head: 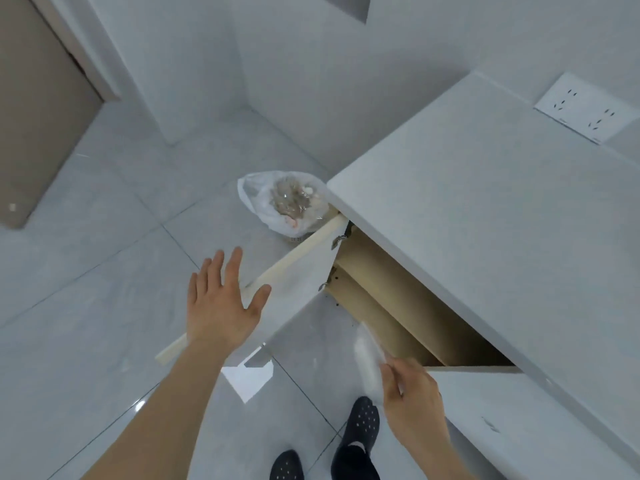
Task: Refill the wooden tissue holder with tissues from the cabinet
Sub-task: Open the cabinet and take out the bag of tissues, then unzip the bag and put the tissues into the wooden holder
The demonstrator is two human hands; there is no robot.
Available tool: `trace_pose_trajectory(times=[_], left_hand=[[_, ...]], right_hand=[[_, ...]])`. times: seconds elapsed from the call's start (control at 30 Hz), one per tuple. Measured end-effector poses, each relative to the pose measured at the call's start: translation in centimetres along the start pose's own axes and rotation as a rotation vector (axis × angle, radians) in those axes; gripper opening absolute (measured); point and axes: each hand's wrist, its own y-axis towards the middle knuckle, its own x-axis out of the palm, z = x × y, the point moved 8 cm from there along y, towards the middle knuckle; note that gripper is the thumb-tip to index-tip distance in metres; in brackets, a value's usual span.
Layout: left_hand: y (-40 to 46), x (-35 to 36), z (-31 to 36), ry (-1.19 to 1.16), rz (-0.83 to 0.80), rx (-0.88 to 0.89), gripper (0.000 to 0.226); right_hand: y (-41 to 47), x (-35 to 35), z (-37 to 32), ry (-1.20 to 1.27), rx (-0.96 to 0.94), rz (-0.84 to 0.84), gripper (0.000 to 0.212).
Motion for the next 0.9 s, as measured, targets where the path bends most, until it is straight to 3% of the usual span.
trace_pose_trajectory(times=[0.07, 0.13, 0.43, 0.67, 0.8, 0.9], left_hand=[[-0.3, 1.6, -3.1, -0.034, -0.206, -0.168, 0.084], [-1.2, 2.5, -4.1, -0.010, -0.319, -0.193, 0.086], [-8.6, 3.9, -0.5, -0.272, -0.470, -0.241, 0.084], [-14.6, 6.7, 7.6, -0.378, -0.714, -0.208, 0.084], [-15.9, 4.9, 13.7, -0.453, -0.785, -0.126, 0.058], [-15.0, 1.4, 18.3, -0.532, -0.631, -0.043, 0.023]], right_hand=[[-1.2, -0.5, -0.7, -0.044, 0.004, -0.039, 0.012], [-2.3, -1.1, -0.8, -0.067, 0.052, -0.076, 0.013], [-6.1, -4.8, -0.7, 0.110, 0.247, -0.078, 0.011], [-7.2, -10.2, -0.1, 0.365, 0.328, 0.029, 0.021], [-7.0, -13.9, 0.6, 0.527, 0.367, 0.028, 0.023], [-7.1, -16.3, 1.2, 0.610, 0.386, 0.002, 0.021]])
